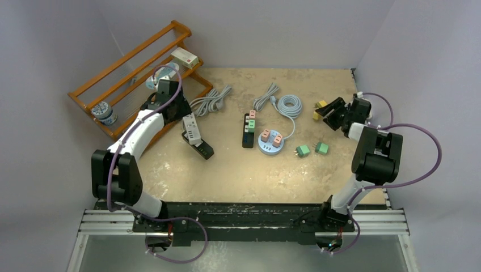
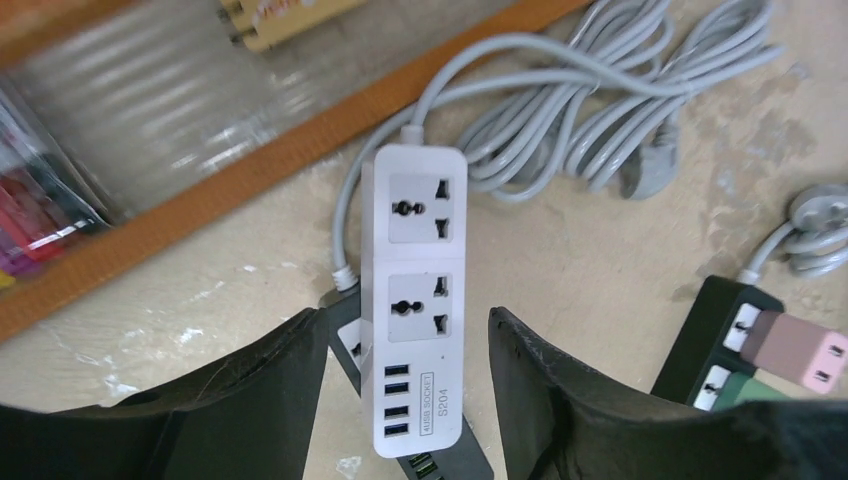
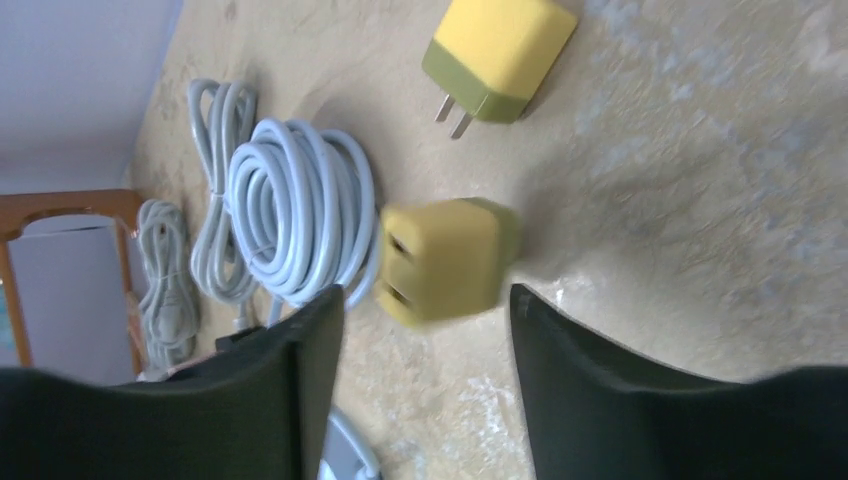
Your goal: Pull the plug off the socket
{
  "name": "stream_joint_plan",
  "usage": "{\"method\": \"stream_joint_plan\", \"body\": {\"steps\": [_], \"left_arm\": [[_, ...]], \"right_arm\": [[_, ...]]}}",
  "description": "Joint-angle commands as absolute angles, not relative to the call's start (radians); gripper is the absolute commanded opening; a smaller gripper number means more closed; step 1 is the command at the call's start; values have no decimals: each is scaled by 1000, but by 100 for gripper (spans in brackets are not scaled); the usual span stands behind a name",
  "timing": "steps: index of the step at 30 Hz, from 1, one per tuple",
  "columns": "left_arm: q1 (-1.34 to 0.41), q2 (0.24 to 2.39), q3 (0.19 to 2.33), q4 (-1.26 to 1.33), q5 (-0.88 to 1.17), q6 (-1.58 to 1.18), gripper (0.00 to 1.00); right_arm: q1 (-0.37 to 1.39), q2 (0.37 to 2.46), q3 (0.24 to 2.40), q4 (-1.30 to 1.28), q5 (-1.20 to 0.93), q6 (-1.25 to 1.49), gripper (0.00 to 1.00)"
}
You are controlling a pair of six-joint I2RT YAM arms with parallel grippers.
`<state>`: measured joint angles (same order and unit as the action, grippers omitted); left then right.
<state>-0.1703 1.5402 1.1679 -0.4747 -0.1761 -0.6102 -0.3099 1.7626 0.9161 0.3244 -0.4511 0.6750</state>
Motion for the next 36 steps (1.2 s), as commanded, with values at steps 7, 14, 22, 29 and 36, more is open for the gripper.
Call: {"method": "stream_joint_plan", "body": {"steps": [7,14,22,29,36], "left_arm": [[-165,1427,1244,-441,-126,-581,59],[-166,1429,1226,-411,-98,-604,59],[-166,1428,1201,-419,-100,-607,59],[-166,1425,1181,-425,-87,-598,59],[-166,1431,1156,-406,-67,-597,59]], "right_arm": [[-1,1638,1073,172,62,489,79],[410,1682,1282,-5,136,376,79],[550,1879,1472,-249,159,416,77],[595,1933,1534,-378,205,415,74],[636,1952,1504,-386,193,431,53]]}}
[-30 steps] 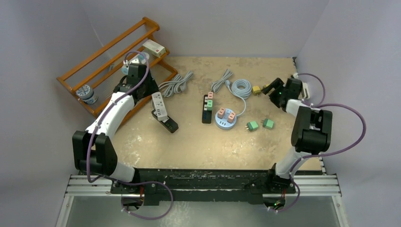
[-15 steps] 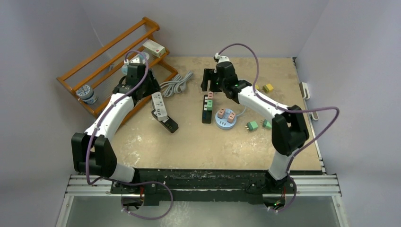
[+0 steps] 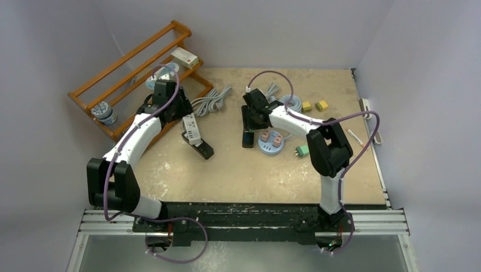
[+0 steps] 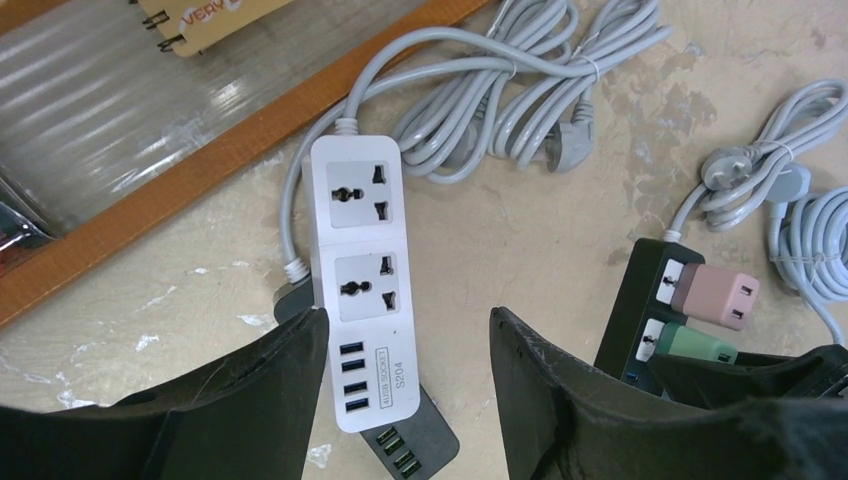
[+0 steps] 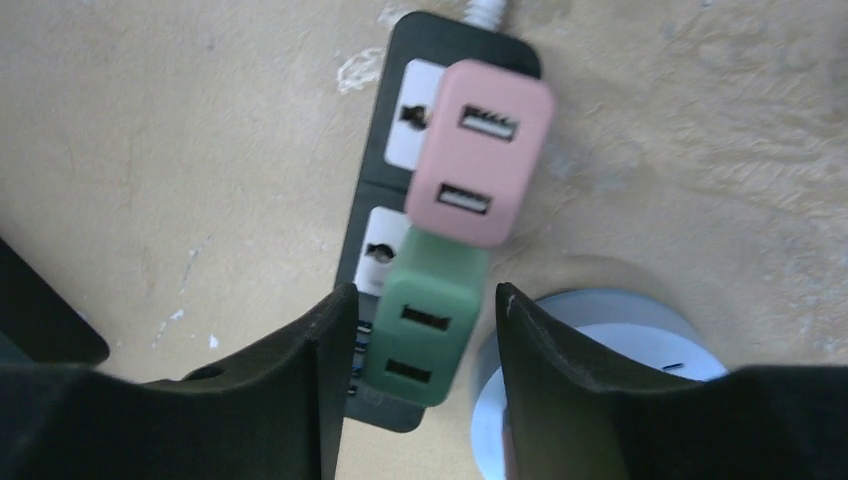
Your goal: Pull the plug off the socket
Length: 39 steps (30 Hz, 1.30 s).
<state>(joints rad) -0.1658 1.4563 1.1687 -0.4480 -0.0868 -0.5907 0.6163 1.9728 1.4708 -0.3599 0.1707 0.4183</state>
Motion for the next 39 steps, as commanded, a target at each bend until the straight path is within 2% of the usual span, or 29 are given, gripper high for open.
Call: {"method": "stream_joint_plan", "body": {"steps": [1,3,4,8,15,20,27,28,29,30,32,33,36,39], "left_arm": [[-166,1432,1153,-406,-65,-596,59],[-166,1431,1145,-406,-60,-596,59],[-165,1428,1138,-403,-54,-597,59],[-177,1435,1085,-309,69,-654,58],[-343,1509,1036,-82,137,-776,58],[-356,1561,1004,87,205,-862,57],[-355,1623,960,192,255,-932,57],[-355,1629,948,223,263,-952,55],[-356,1633,936,250,267,-970,48],[-356,1636,926,269,267,-984,35],[-355,1634,918,279,243,-997,3],[-355,1633,923,256,220,-993,0],[-353,1638,971,100,93,-945,0],[-337,1663,1022,-42,-11,-925,0]], "right_arm": [[636,1958,1507,-389,190,432,42],[637,1978,1525,-396,181,434,7],[638,1985,1534,-403,176,436,0],[638,1953,1556,-350,150,429,0],[633,1918,1679,-154,-93,432,0],[633,1937,1732,-91,-205,457,0],[633,1892,1685,-36,-291,467,0],[633,1882,1677,-20,-305,468,0],[633,1871,1671,-4,-320,470,0],[633,1863,1665,10,-335,471,0],[630,1852,1663,25,-373,473,0],[624,1847,1664,33,-408,475,0],[600,1833,1677,16,-530,460,0],[598,1787,1690,-85,-542,384,0]]}}
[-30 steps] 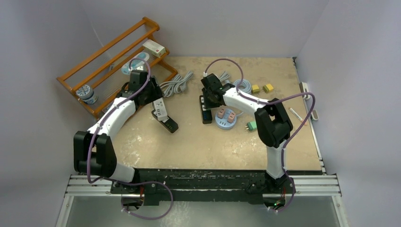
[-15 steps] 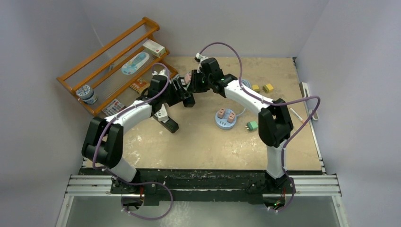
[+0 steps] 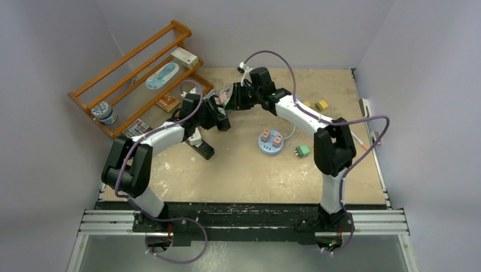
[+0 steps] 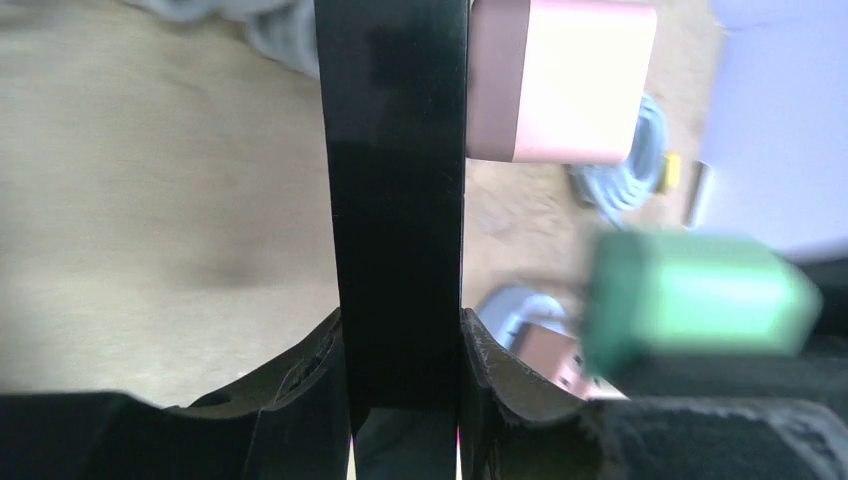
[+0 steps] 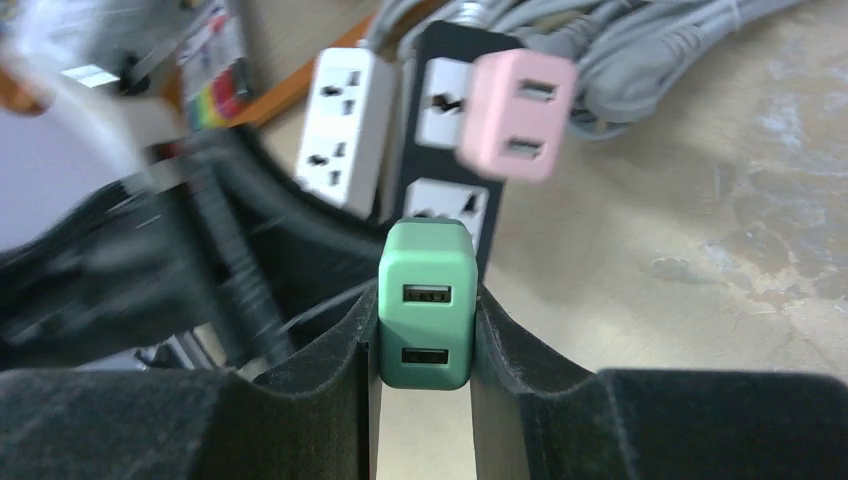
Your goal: Pull the plug off the socket
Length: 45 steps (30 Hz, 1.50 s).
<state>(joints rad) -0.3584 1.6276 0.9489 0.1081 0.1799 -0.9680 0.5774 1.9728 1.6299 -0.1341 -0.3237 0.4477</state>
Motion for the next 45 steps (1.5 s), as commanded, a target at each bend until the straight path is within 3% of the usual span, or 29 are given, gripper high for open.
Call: {"method": "stream_joint_plan", "body": {"steps": [1,7,11,15,19,27,30,35,39,42,45], "left_arm": [[-323,1669,1029,-67,-29,-933,0],[-252,1698,1040,-115,-57,-962,0],[-247,1669,1006,-28,-21,-979,0],[-247,1664,1005,-22,0,-966,0],[-247,1659,999,-17,13,-956,0],[-248,1606,979,11,45,-930,0],[-250,1580,977,3,43,-909,0],[-250,1569,971,-1,51,-895,0],[-257,1562,969,18,66,-886,0],[-275,1550,972,28,62,-861,0],[-308,1529,968,41,42,-822,0]], "right_arm": [[597,1765,1690,-129,-517,358,0],[576,1537,1544,-212,-333,305,0],[246,1319,1147,-25,-531,535,0],[-46,1201,853,-89,-504,532,0],[-204,1219,730,-91,-594,528,0],[-260,1362,682,-74,-575,528,0],[-262,1389,687,-49,-571,525,14],[-262,1405,703,-18,-560,530,53],[-262,1391,721,-20,-508,503,69],[-234,1314,751,-19,-431,485,74],[-90,1234,854,-18,-258,452,79]]}}
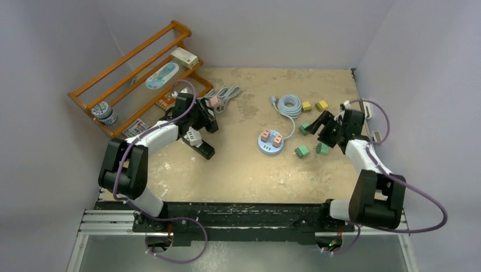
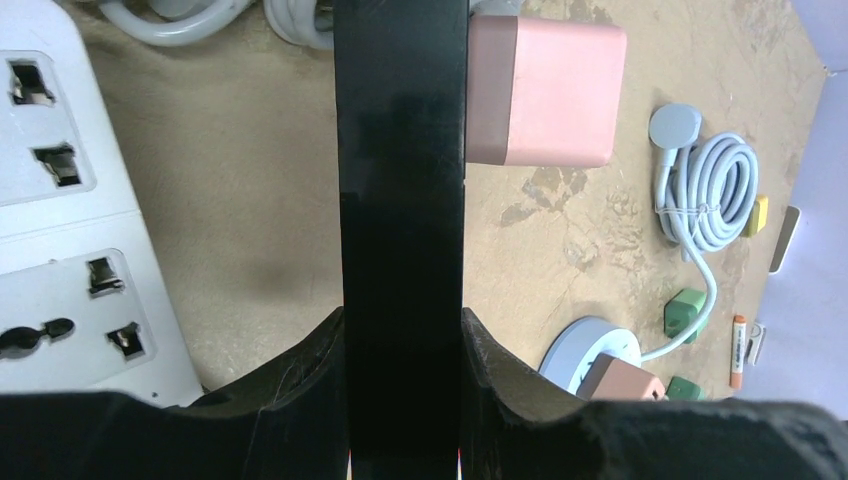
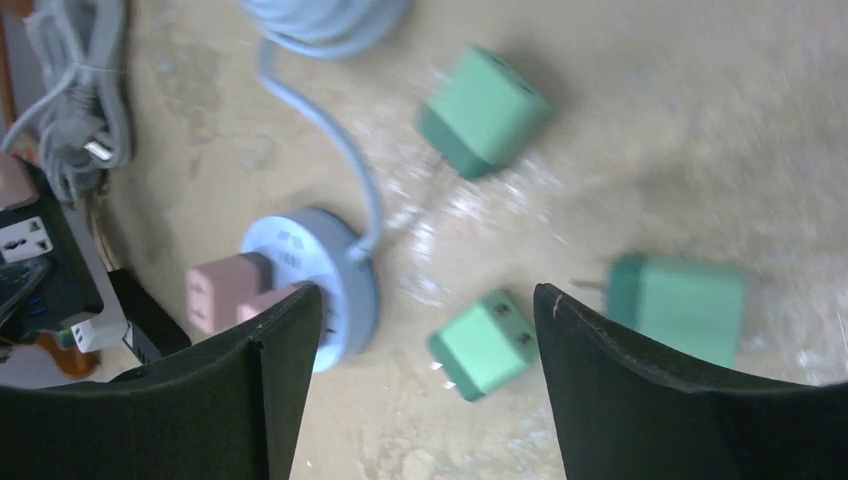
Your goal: Pull the plug off the socket
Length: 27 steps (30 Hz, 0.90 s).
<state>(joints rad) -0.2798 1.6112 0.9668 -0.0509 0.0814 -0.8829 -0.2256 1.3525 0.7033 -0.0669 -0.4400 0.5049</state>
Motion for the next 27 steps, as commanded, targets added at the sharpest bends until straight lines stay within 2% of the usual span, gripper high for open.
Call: {"method": "stream_joint_plan", "body": {"steps": [1,5,12,17,27], "left_arm": [[-319,1520,960,55,38,-815,0],[-353,1494,931,126,50,-798,0],[-420,1455,931,148,38,-742,0],[-434,1423,929,128,18,-713,0],[-441,1414,907,160,42,-704,0]], "right_arm": [[-4,1229,890,-1,-224,446,79],[208,1343,1037,141,-280,449,79],[447,1802,1425,155,-400,427,79],[484,1977,1578,175,-474,463,79],[502,2063,1614,208,-522,507,73]]}}
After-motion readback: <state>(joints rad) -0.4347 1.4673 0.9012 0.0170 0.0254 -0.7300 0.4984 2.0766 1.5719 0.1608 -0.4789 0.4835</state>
